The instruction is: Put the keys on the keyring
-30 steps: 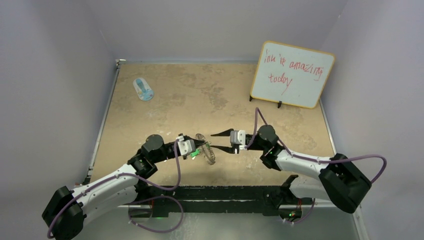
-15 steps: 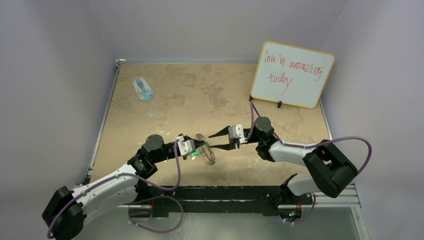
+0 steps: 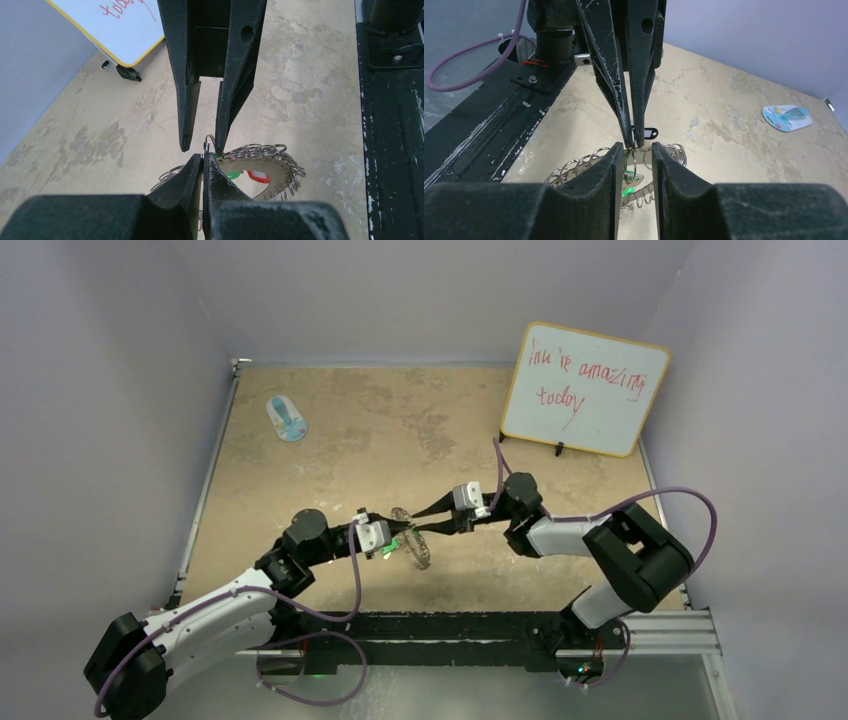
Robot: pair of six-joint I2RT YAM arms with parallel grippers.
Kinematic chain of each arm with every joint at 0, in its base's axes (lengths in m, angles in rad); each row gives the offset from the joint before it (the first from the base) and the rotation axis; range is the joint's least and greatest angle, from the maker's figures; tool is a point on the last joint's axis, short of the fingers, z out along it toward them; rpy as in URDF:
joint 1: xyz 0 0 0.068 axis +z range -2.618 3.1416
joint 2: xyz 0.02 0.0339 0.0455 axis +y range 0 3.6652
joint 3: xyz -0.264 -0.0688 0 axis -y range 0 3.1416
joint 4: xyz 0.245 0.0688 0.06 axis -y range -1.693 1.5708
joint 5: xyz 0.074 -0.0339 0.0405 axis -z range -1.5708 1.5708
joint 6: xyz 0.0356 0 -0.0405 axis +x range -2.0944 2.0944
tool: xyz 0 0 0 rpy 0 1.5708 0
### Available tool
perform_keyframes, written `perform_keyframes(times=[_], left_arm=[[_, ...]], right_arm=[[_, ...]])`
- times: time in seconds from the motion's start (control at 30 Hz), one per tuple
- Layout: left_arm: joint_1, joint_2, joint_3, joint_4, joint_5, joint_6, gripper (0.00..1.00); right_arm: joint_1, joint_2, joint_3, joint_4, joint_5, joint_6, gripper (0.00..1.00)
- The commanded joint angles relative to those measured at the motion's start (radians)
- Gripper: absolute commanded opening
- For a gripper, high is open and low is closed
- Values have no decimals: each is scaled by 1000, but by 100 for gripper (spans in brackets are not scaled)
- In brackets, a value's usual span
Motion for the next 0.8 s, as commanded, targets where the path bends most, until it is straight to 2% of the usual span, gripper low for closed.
perform_keyframes(times=[0.0, 0.27, 0.4, 0.57, 0.6, 0.67, 0.7, 0.77], left_arm=[[-5, -10, 17, 42, 18, 17, 0], [-5, -6, 23, 40, 21, 20, 0], [-5, -9, 23, 37, 18, 22, 0], [-5, -12, 28, 28, 15, 23, 0], [-5, -16, 29, 25, 14, 24, 0], [-5, -25, 29, 27, 9, 23, 13], [-5, -31, 28, 28, -1, 24, 18], [-5, -44, 28, 30, -14, 28, 27]], right_arm=[[-2, 18, 38, 90, -31, 36, 28], [-2, 49, 49, 104, -49, 51, 19], [-2, 54, 52, 106, -62, 58, 2], [-2, 29, 47, 77, -43, 76, 0], [-2, 15, 49, 52, -37, 83, 0], [-2, -22, 59, -52, -9, 76, 0], [-2, -48, 74, -152, 10, 51, 0], [1, -106, 141, -463, 65, -87, 0]])
